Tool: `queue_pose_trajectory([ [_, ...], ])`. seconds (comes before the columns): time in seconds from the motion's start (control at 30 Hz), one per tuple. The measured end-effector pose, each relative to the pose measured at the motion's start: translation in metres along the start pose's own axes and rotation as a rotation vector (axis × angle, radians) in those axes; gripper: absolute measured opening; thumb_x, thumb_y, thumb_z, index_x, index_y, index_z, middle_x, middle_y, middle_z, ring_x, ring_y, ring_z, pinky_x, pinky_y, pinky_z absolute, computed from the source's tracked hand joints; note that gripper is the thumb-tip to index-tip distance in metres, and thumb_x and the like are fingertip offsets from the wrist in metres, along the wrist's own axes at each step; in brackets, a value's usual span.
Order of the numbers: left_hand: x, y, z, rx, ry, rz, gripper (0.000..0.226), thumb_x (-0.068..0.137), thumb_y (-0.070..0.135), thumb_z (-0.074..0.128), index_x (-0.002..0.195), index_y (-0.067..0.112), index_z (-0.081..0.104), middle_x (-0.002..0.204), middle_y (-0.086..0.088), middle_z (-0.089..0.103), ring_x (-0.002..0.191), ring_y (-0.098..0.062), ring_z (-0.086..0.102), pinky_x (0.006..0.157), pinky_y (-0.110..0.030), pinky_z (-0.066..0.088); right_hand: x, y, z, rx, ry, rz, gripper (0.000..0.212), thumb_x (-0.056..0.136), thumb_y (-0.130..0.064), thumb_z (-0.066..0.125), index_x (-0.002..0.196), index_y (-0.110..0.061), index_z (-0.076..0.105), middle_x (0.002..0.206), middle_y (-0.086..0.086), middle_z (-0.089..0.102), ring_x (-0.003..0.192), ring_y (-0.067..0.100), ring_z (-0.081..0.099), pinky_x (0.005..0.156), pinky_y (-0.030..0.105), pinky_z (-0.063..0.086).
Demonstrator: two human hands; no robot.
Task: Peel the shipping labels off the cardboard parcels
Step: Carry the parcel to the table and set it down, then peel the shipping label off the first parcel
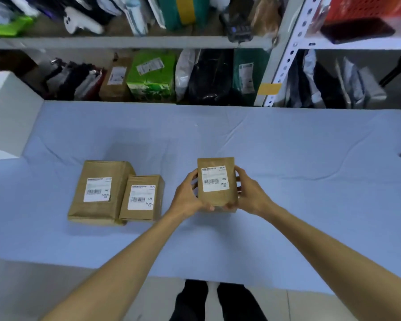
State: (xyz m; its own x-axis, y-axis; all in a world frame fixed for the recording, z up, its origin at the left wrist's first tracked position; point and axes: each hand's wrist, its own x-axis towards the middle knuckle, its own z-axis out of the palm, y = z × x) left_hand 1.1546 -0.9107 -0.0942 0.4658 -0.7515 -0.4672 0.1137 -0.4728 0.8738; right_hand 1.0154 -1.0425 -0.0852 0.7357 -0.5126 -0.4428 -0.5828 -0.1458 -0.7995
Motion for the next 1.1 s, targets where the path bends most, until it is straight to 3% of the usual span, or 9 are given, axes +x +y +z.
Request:
queue_pose_trajectory([
  [0.13, -0.001, -0.023, 0.004, -0.031, 0.015, -0.014, 0.102, 0.052, -0.003, 0.087, 0.139, 0.024, 0.041, 0.127, 0.012, 0.054, 0.12, -0.006, 0.052, 0.092, -0.024, 0.051, -0.003, 0.019, 0.011, 0.044, -0.003, 0.039, 0.108, 0.062, 0.001, 0.084, 0.146, -0.021, 0.02, 0.124, -0.003, 0.051, 0.1, 0.016, 0.059, 0.069, 0.016, 0.053],
  [0.2, 0.0, -0.03, 0.006, -0.035, 0.051, -0.007, 0.095, 0.061, -0.008, 0.082, 0.141, 0.023, 0.04, 0.127, 0.012, 0.053, 0.123, -0.006, 0.05, 0.092, -0.02, 0.048, -0.003, 0.025, 0.014, 0.079, 0.023, 0.056, 0.112, 0.059, 0.005, 0.083, 0.147, -0.023, 0.019, 0.122, -0.005, 0.049, 0.097, 0.014, 0.059, 0.061, 0.014, 0.053],
  [0.27, 0.0, -0.034, 0.008, -0.052, 0.075, 0.004, 0.092, 0.065, -0.013, 0.077, 0.142, 0.022, 0.039, 0.13, 0.01, 0.052, 0.125, -0.007, 0.048, 0.091, -0.018, 0.046, -0.003, 0.028, 0.018, 0.088, 0.038, 0.067, 0.113, 0.059, 0.006, 0.082, 0.148, -0.024, 0.019, 0.123, -0.006, 0.049, 0.099, 0.015, 0.059, 0.064, 0.015, 0.052],
  [0.4, 0.0, -0.036, 0.008, -0.072, 0.062, 0.016, 0.092, 0.068, -0.016, 0.073, 0.144, 0.02, 0.038, 0.136, 0.007, 0.05, 0.128, -0.008, 0.046, 0.098, -0.024, 0.044, -0.003, 0.027, 0.021, 0.101, 0.063, 0.088, 0.109, 0.063, 0.002, 0.082, 0.148, -0.026, 0.02, 0.126, -0.006, 0.051, 0.106, 0.018, 0.058, 0.076, 0.022, 0.052],
  [0.5, -0.001, -0.038, 0.006, -0.073, 0.061, 0.025, 0.092, 0.067, -0.017, 0.073, 0.144, 0.02, 0.038, 0.138, 0.005, 0.05, 0.128, -0.009, 0.046, 0.095, -0.023, 0.046, -0.005, 0.023, 0.024, 0.086, 0.088, 0.081, 0.104, 0.066, 0.001, 0.082, 0.147, -0.024, 0.021, 0.127, -0.003, 0.051, 0.106, 0.019, 0.057, 0.072, 0.017, 0.052],
  [0.63, -0.005, -0.039, 0.008, -0.069, 0.09, 0.065, 0.093, 0.066, -0.021, 0.071, 0.145, 0.017, 0.038, 0.14, 0.003, 0.05, 0.129, -0.01, 0.047, 0.098, -0.033, 0.051, -0.015, 0.018, 0.03, 0.015, 0.12, 0.054, 0.103, 0.072, 0.0, 0.077, 0.151, -0.02, 0.014, 0.124, -0.007, 0.048, 0.106, 0.021, 0.058, 0.077, 0.019, 0.048],
  [0.73, -0.007, -0.039, 0.01, -0.092, 0.096, 0.079, 0.09, 0.068, -0.022, 0.067, 0.144, 0.016, 0.039, 0.138, 0.004, 0.05, 0.125, -0.006, 0.047, 0.098, -0.029, 0.05, -0.019, 0.018, 0.031, 0.012, 0.15, 0.072, 0.103, 0.073, 0.001, 0.076, 0.151, -0.023, 0.014, 0.123, -0.002, 0.052, 0.098, 0.021, 0.06, 0.072, 0.019, 0.049],
  [0.97, -0.009, -0.041, 0.008, -0.088, 0.107, 0.092, 0.088, 0.067, -0.02, 0.07, 0.142, 0.018, 0.041, 0.135, 0.002, 0.054, 0.128, -0.012, 0.049, 0.1, -0.037, 0.05, -0.02, 0.024, 0.03, 0.024, 0.148, 0.038, 0.096, 0.075, 0.004, 0.072, 0.149, -0.026, 0.019, 0.122, -0.001, 0.054, 0.093, 0.019, 0.063, 0.059, 0.014, 0.054],
  [1.1, -0.008, -0.043, 0.008, -0.062, 0.104, 0.119, 0.091, 0.068, -0.018, 0.072, 0.144, 0.017, 0.036, 0.139, 0.001, 0.05, 0.128, -0.01, 0.047, 0.1, -0.023, 0.045, -0.018, 0.03, 0.027, 0.069, 0.13, 0.06, 0.099, 0.076, 0.001, 0.074, 0.151, -0.026, 0.015, 0.12, -0.004, 0.052, 0.083, 0.008, 0.062, 0.053, 0.009, 0.05],
])
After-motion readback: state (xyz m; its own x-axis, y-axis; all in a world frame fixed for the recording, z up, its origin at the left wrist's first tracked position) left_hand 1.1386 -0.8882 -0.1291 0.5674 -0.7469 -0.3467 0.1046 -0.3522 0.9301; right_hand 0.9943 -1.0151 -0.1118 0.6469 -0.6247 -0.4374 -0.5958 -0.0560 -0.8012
